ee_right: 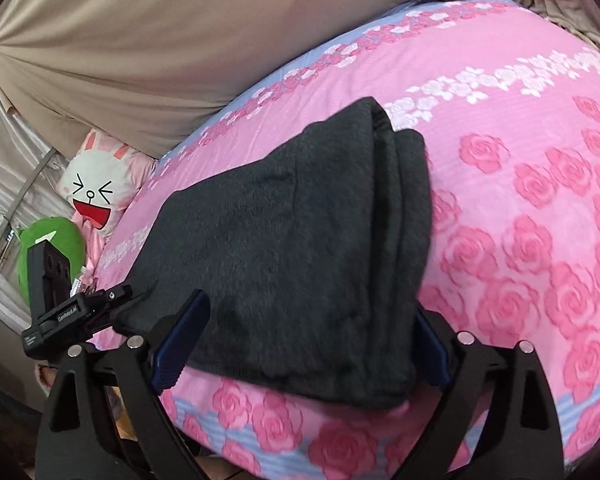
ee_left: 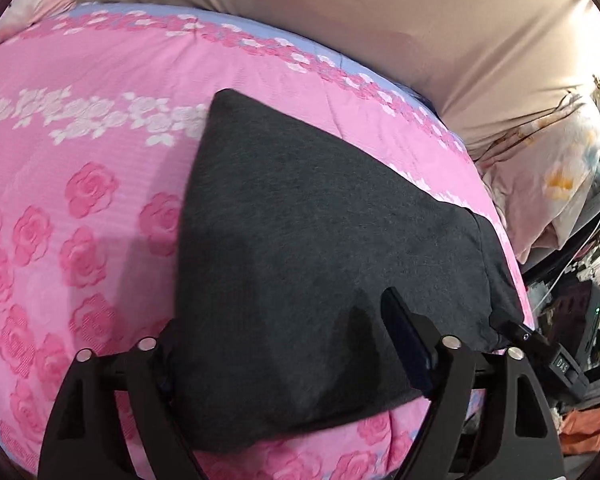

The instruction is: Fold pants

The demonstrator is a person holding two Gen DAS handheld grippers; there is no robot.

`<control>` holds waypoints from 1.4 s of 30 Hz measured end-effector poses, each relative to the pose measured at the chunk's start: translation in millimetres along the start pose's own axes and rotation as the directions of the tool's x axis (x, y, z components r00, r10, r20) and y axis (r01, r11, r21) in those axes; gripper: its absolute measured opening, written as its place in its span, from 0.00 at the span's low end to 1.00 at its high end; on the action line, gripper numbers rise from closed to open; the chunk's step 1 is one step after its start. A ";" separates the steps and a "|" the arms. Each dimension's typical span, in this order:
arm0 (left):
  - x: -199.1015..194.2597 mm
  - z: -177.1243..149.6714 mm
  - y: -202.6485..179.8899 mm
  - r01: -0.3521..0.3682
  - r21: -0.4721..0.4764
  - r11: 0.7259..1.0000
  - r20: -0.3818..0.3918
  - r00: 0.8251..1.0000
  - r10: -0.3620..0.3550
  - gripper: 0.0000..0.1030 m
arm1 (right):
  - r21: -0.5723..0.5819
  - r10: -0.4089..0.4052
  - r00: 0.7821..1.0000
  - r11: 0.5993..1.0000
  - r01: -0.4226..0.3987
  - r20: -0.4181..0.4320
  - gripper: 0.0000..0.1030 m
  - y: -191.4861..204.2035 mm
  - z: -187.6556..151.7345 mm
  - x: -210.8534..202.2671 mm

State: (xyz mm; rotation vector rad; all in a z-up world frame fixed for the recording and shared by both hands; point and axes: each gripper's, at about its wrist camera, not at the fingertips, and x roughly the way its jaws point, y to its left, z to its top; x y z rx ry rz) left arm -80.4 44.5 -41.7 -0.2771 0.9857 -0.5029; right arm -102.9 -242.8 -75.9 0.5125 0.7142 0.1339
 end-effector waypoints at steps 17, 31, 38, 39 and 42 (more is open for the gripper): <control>-57.4 -25.5 1.5 0.088 0.004 0.996 -0.038 0.995 -0.088 0.12 | 0.026 0.016 0.996 1.000 -0.014 -0.085 0.32 2.0 -37.7 -30.7; -135.7 33.4 -76.5 0.041 0.254 0.966 0.246 0.963 -0.106 0.10 | -0.237 0.057 0.968 0.972 0.002 0.245 0.31 80.5 33.8 -99.2; -170.8 94.7 -121.9 -0.164 0.377 0.912 0.497 0.867 -0.049 0.10 | -0.294 0.154 0.874 0.956 -0.013 0.462 0.30 115.2 103.0 -104.2; -172.5 106.2 -124.0 -0.182 0.379 0.908 0.524 0.850 -0.049 0.10 | -0.295 0.170 0.857 0.955 -0.022 0.486 0.30 118.3 114.4 -102.1; -181.3 141.2 -127.1 -0.215 0.376 0.901 0.588 0.807 -0.052 0.11 | -0.313 0.196 0.811 0.950 -0.017 0.551 0.30 132.7 144.2 -97.1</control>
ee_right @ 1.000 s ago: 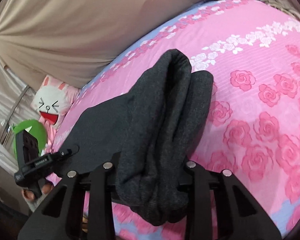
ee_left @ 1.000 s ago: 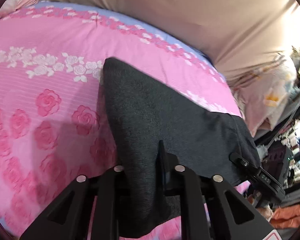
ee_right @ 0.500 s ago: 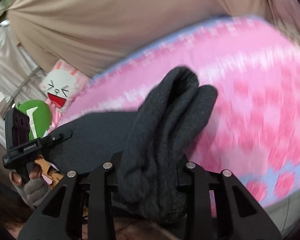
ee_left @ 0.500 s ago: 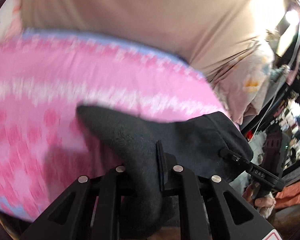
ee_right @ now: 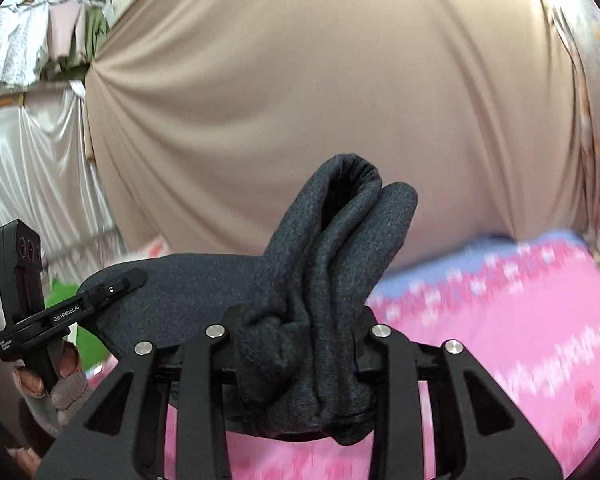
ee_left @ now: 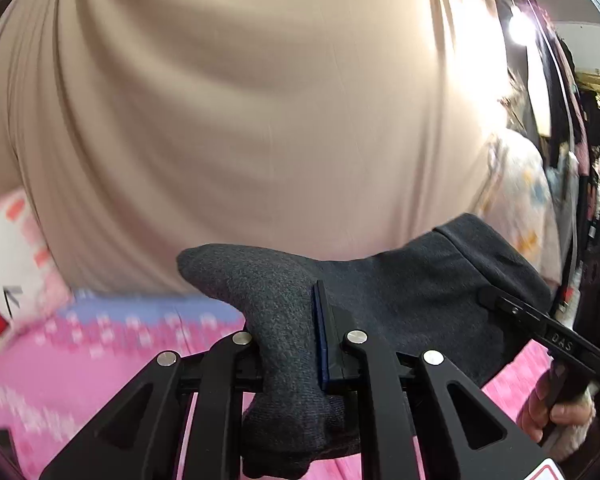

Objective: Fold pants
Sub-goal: 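Set the folded pants down on the bed and open both grippers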

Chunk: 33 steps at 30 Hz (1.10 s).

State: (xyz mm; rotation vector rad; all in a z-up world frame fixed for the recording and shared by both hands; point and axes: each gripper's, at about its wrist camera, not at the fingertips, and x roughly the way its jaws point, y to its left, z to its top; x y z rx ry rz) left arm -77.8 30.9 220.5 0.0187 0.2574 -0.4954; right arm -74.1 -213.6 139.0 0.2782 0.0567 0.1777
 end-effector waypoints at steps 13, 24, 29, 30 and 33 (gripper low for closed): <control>195.0 -89.7 118.5 -0.207 -0.133 0.969 -0.379 0.914 0.143 0.78 | 0.103 -0.329 0.875 0.917 0.386 -0.354 0.63 -153.6 -78.4 166.1; 214.6 -190.2 138.5 -0.286 -0.259 0.923 -0.493 0.861 0.128 0.66 | 0.081 -0.267 0.895 0.946 0.314 -0.357 0.33 -150.0 -109.4 168.3; 213.9 -192.4 146.4 -0.295 -0.277 0.915 -0.494 0.860 0.127 0.66 | -0.033 -0.340 0.809 0.928 0.370 -0.480 0.24 -150.6 -130.7 196.2; 213.2 -192.2 144.1 -0.298 -0.271 0.915 -0.494 0.859 0.134 0.66 | -0.015 -0.342 0.817 0.926 0.378 -0.464 0.24 -151.2 -125.4 191.8; 211.6 -191.7 136.8 -0.313 -0.223 0.923 -0.482 0.859 0.175 0.66 | -0.003 -0.352 0.830 0.921 0.389 -0.433 0.24 -148.9 -124.8 179.7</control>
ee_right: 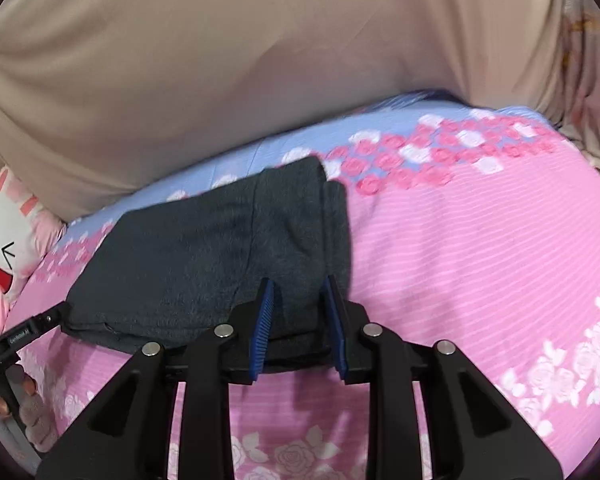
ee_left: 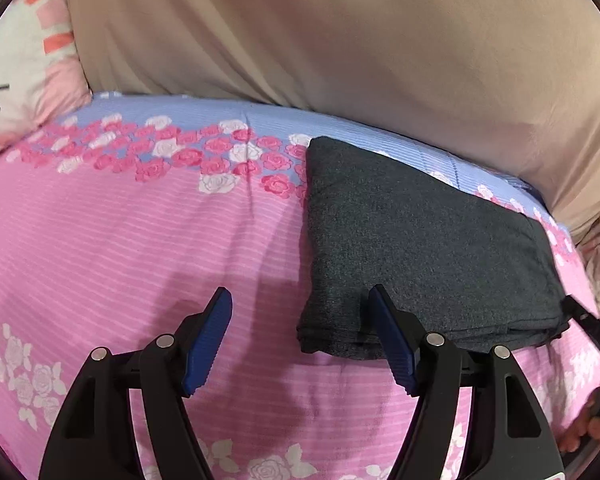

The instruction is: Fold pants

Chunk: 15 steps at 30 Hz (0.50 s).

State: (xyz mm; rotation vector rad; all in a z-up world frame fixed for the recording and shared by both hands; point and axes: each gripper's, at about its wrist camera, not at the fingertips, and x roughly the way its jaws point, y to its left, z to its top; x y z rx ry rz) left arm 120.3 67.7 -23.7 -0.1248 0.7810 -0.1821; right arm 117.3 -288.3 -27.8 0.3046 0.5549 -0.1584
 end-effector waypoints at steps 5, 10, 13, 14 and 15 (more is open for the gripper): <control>-5.8 -4.6 -14.9 -0.057 0.078 0.995 0.049 0.997 0.053 0.66 | -0.071 -0.079 0.997 0.994 0.079 0.004 0.25 11.8 -7.4 3.4; -8.5 -7.4 -23.0 -0.085 0.117 0.989 0.076 0.994 0.077 0.66 | -0.065 -0.089 0.996 0.994 0.088 -0.013 0.29 10.7 -7.5 8.5; -9.1 -7.7 -24.1 -0.095 0.123 0.988 0.086 0.993 0.085 0.66 | -0.043 -0.085 0.996 0.996 0.084 -0.015 0.35 5.5 -7.2 9.4; -9.3 -7.8 -24.3 -0.097 0.125 0.987 0.088 0.992 0.087 0.66 | -0.037 -0.084 0.996 0.996 0.083 -0.013 0.36 4.3 -7.1 9.1; -9.4 -8.0 -24.6 -0.100 0.126 0.987 0.090 0.992 0.089 0.66 | -0.034 -0.082 0.997 0.996 0.082 -0.008 0.37 4.2 -7.3 7.8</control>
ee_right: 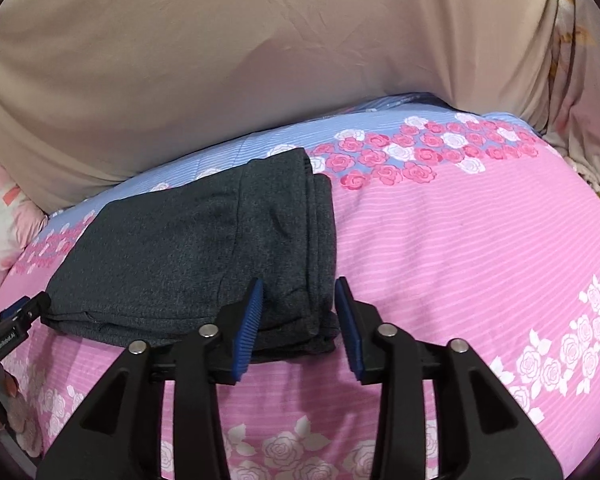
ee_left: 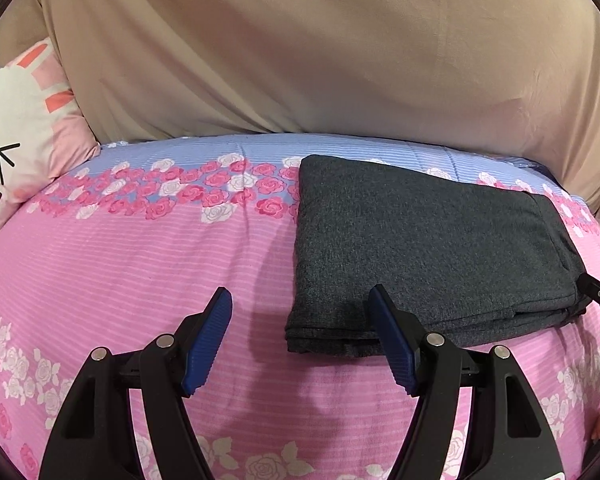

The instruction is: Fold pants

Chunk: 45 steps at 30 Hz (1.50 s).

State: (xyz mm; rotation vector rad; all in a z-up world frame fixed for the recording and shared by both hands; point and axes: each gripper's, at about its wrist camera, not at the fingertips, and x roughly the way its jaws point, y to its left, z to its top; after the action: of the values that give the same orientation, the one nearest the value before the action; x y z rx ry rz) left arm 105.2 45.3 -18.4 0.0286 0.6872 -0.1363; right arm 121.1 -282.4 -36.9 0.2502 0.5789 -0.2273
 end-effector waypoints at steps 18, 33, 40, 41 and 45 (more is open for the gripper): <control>-71.4 -50.6 -12.7 0.016 -0.012 1.000 0.066 0.998 -0.015 0.86 | -0.095 -0.053 0.976 0.993 0.075 0.211 0.95 36.0 -72.8 -111.2; -76.3 -59.0 -15.8 -0.063 -0.037 0.997 0.050 0.997 0.065 0.89 | -0.078 -0.140 0.989 0.987 0.143 0.042 0.95 33.9 -74.7 -84.6; -76.6 -61.0 -20.0 -0.037 -0.019 0.999 0.029 0.999 0.037 0.89 | -0.089 -0.128 0.991 0.987 0.131 0.042 0.95 36.2 -74.9 -85.3; -76.2 -61.1 -20.1 -0.038 -0.019 0.999 0.027 0.999 0.039 0.89 | -0.093 -0.126 0.991 0.987 0.130 0.043 0.95 35.8 -74.5 -85.1; -74.7 -62.1 -21.7 -0.074 -0.014 0.997 0.010 0.997 0.074 0.89 | -0.093 -0.127 0.991 0.987 0.130 0.044 0.95 36.3 -75.1 -85.5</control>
State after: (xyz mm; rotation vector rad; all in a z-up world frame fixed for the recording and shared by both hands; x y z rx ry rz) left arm 6.0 36.9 -18.7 0.0404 0.6753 -0.0611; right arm 23.5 -213.9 -43.3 0.1151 0.5675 -0.3275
